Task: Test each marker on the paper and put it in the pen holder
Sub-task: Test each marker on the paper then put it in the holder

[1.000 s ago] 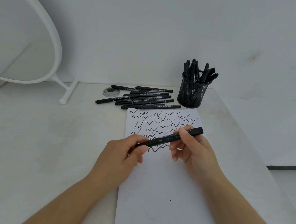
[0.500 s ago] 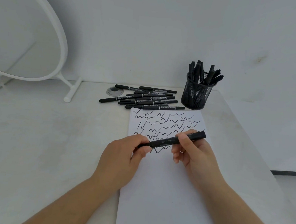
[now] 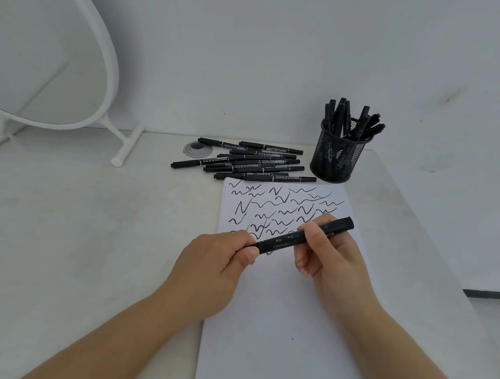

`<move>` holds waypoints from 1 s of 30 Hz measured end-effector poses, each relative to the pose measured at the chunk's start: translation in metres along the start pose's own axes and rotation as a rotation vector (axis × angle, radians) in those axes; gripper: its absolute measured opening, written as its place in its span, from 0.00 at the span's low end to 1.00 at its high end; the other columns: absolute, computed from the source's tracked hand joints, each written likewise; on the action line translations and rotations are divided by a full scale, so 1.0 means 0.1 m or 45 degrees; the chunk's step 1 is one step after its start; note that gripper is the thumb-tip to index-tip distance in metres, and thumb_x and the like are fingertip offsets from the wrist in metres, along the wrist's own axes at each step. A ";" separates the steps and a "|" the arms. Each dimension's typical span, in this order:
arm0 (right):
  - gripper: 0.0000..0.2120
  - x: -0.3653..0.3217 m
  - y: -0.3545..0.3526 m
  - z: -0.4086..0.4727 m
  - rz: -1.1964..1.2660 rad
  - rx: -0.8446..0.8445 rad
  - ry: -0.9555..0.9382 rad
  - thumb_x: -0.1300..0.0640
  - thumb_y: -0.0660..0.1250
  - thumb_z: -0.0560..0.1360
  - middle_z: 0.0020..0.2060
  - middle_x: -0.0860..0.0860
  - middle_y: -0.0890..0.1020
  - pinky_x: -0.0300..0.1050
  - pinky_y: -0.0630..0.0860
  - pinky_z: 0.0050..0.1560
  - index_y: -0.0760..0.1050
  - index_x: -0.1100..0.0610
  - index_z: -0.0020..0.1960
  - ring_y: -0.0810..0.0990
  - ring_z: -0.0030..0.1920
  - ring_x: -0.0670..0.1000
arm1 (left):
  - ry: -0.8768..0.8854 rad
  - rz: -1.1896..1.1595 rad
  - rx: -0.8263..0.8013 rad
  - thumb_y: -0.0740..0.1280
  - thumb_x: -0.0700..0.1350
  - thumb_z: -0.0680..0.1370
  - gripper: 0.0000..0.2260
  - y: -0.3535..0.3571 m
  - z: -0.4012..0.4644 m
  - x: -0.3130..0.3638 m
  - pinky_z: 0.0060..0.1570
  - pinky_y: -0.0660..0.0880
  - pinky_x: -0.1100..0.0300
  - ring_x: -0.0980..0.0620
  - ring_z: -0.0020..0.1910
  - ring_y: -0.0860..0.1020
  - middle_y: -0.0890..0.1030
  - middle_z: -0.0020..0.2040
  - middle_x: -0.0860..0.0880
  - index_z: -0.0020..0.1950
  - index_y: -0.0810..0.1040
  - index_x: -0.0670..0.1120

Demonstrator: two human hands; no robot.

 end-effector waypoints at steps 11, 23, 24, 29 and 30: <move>0.08 -0.02 0.04 0.05 -0.101 -0.061 -0.059 0.52 0.61 0.72 0.24 0.51 0.74 0.38 0.67 0.31 0.69 0.52 0.35 0.69 0.26 0.48 | -0.181 -0.386 -0.160 0.57 0.53 0.71 0.11 0.01 0.07 -0.10 0.27 0.60 0.64 0.53 0.28 0.64 0.67 0.28 0.51 0.30 0.72 0.55; 0.07 -0.05 0.11 0.05 -0.149 -0.102 -0.047 0.51 0.63 0.74 0.25 0.49 0.74 0.38 0.68 0.34 0.69 0.48 0.37 0.70 0.29 0.49 | -0.275 -0.712 -0.355 0.59 0.53 0.74 0.13 -0.02 0.14 -0.20 0.27 0.63 0.68 0.57 0.24 0.65 0.68 0.22 0.55 0.33 0.76 0.51; 0.08 -0.05 0.10 0.06 -0.119 -0.081 -0.031 0.51 0.66 0.74 0.26 0.49 0.75 0.37 0.69 0.34 0.70 0.50 0.38 0.71 0.29 0.49 | -0.294 -0.702 -0.307 0.59 0.54 0.73 0.13 -0.02 0.15 -0.20 0.27 0.64 0.67 0.57 0.24 0.65 0.68 0.22 0.55 0.33 0.77 0.51; 0.05 -0.18 -0.03 0.08 0.067 -0.113 0.101 0.54 0.68 0.64 0.33 0.49 0.81 0.39 0.72 0.32 0.82 0.55 0.36 0.77 0.35 0.46 | -0.270 -0.651 -0.139 0.62 0.50 0.76 0.13 -0.10 0.14 -0.24 0.29 0.67 0.70 0.58 0.26 0.69 0.72 0.24 0.54 0.33 0.79 0.52; 0.05 -0.25 -0.07 0.09 -0.016 -0.117 0.089 0.54 0.70 0.64 0.35 0.48 0.81 0.38 0.72 0.33 0.82 0.55 0.36 0.77 0.36 0.46 | -0.274 -0.633 -0.116 0.63 0.46 0.78 0.14 -0.12 0.14 -0.25 0.29 0.67 0.71 0.59 0.25 0.70 0.73 0.24 0.54 0.33 0.79 0.52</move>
Point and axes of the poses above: each hand's wrist, its own z-axis towards the middle knuckle, its own y-axis out of the palm, x = y × z, the point moved 3 cm from there along z, towards the middle knuckle
